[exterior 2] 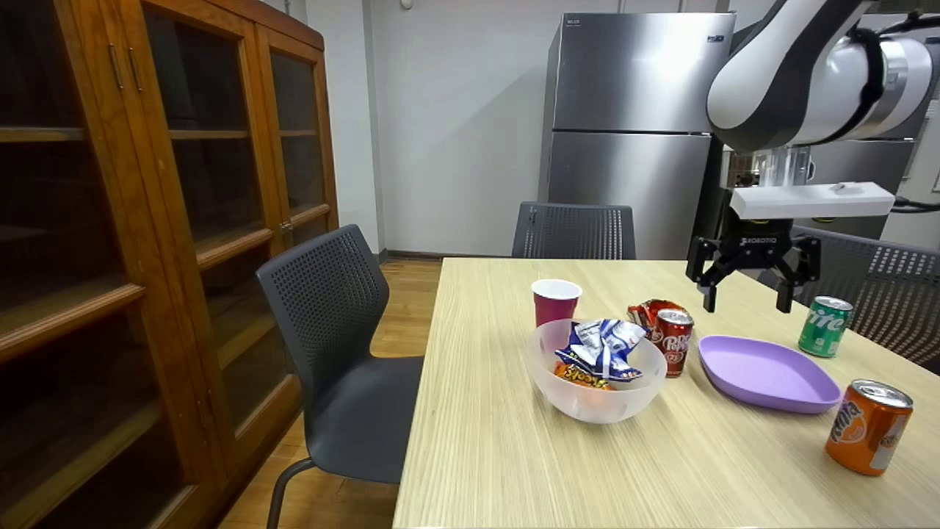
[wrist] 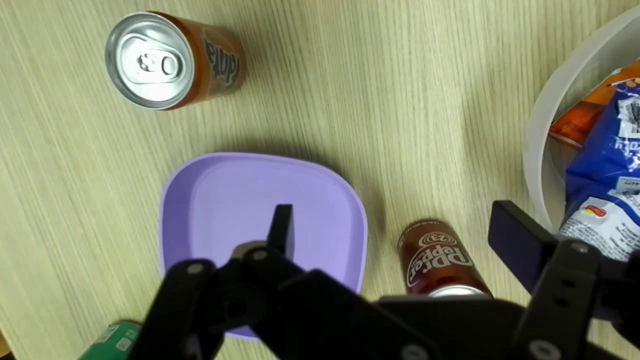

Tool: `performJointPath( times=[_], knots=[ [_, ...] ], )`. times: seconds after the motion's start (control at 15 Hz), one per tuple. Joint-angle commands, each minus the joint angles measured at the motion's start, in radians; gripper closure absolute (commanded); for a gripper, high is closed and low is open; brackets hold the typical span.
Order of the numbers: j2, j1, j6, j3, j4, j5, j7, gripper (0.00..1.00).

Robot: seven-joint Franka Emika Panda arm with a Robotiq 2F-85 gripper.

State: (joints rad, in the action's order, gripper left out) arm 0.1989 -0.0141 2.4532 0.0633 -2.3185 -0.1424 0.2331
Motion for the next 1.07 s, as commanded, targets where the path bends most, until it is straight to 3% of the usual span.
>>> performJointPath(
  times=[0.0, 1.0],
  knots=[
    [0.081, -0.017, 0.001, -0.005, 0.083, 0.005, 0.047, 0.0],
    [0.342, -0.084, -0.03, 0.024, 0.365, 0.004, 0.13, 0.0]
  ],
)
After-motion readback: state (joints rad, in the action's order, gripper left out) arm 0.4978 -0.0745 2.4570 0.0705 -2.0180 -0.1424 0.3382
